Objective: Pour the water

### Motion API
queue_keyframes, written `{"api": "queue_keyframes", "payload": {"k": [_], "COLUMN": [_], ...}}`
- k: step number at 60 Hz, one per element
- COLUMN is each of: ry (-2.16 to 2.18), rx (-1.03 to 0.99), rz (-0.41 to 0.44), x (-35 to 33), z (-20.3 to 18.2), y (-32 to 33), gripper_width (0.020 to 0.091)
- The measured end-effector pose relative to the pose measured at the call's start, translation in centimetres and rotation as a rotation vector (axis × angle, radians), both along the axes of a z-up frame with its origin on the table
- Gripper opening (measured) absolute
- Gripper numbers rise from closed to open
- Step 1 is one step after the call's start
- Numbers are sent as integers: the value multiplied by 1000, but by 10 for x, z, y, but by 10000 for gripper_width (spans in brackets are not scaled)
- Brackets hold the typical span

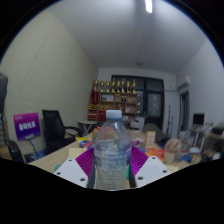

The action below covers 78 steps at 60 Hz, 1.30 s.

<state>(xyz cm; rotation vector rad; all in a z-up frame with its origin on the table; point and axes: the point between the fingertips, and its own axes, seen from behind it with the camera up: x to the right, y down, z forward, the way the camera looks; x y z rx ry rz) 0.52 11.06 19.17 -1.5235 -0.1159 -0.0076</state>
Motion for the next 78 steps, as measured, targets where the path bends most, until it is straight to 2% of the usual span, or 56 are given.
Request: {"api": "queue_keyframes", "payload": {"k": [2,5,6,11,13,19,20,23,29,32,41,46,48,56,67,78], "ry": [32,21,21,-14,-5,28,26,15,41,64,21,-14,-19,24,12,9], "rx": [-16,-22,-17,-44,-46,-69,-78,-53,-37,-23,-56,-112,-142,-140,-97,-84], "rz": [29,23,16,27,34,42,43,42,33,36,40,59,78,114,19,35], "x": [5,11,-1,1,-4,2,4,-1,2,8,9,11,10,9,34,31], "z": [-10,-24,-48,-55,-73,-79,-81,-85,-81,-83,-84,-91,-96,-90,-65,-50], "y": [2,8,9,13,22,16,16,20,23,16,13,3,-5,-52,-135,-221], "gripper_width": [473,472,474,472,473,473,493,475,483,514,687,834,858,841,844,843]}}
